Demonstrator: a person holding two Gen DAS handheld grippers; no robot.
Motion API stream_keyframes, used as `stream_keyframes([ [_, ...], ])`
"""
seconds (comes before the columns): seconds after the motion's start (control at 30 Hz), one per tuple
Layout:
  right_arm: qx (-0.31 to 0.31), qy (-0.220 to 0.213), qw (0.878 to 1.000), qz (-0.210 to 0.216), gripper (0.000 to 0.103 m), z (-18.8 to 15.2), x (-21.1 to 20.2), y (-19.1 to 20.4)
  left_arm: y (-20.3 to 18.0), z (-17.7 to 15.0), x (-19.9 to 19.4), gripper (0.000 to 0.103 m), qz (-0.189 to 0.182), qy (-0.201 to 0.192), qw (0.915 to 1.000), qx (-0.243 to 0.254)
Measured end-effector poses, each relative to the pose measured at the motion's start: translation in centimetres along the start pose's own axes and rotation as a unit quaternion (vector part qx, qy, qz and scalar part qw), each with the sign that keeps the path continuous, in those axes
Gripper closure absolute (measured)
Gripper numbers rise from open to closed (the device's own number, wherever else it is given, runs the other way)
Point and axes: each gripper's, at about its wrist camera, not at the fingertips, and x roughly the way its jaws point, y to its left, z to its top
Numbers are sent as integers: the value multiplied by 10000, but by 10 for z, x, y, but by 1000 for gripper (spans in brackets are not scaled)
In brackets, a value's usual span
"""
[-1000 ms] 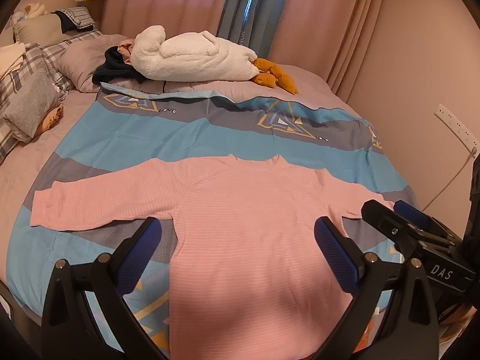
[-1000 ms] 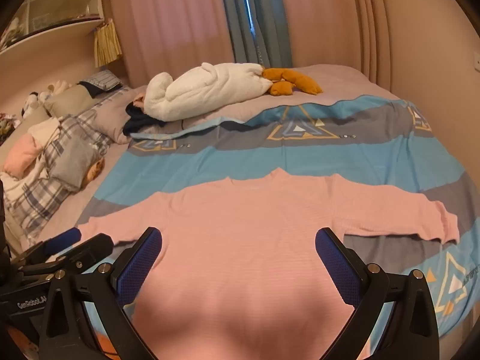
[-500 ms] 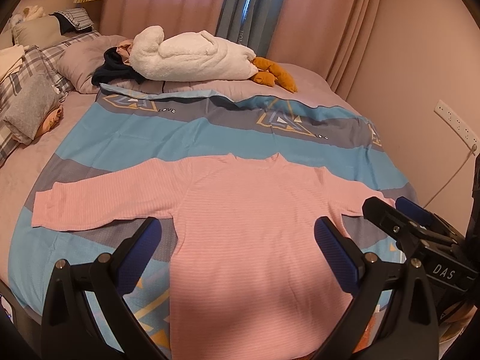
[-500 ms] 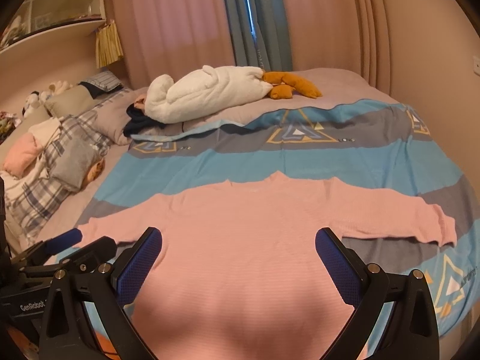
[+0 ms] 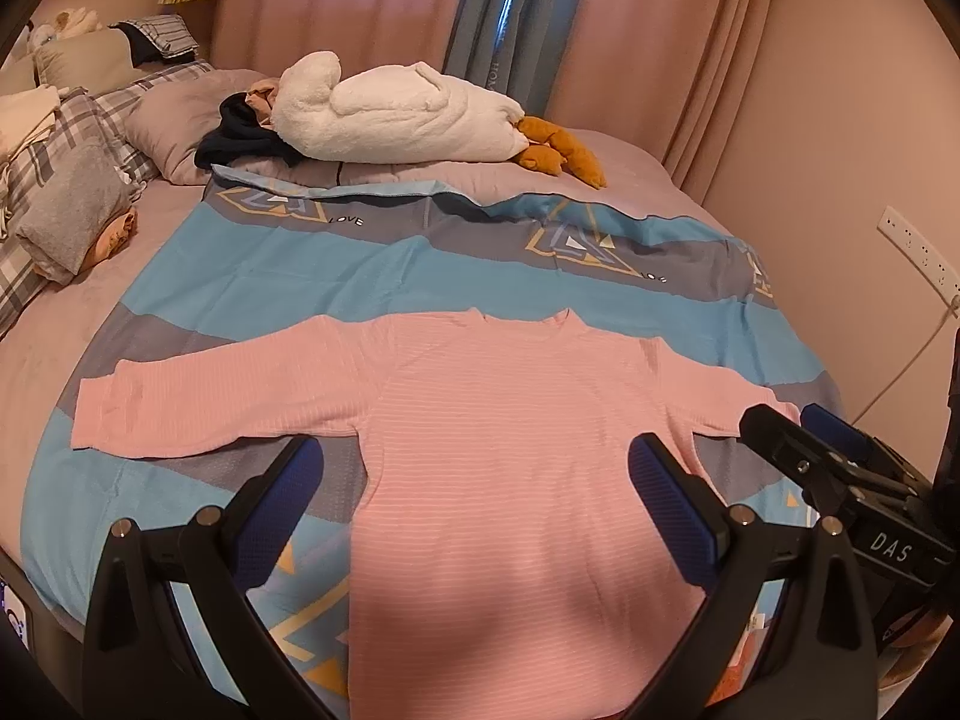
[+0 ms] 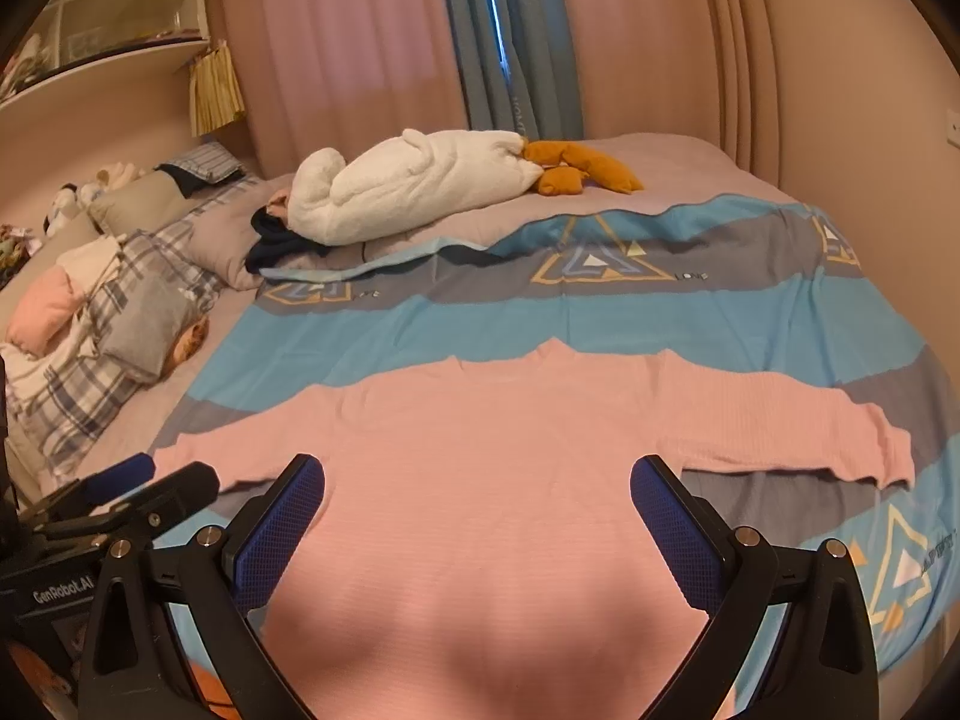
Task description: Fold small clothes
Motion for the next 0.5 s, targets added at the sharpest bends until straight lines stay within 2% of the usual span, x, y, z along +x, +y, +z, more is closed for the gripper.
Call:
stream_keyframes([
  [0.37,48,62,10000,-33,1,-2,3,-5,7,3,3,2,-81,26,9999,-95],
  [0.5,122,129,9998,-122,1,-3,8,-10,11,0,11,2,-140,146,9997,-166],
])
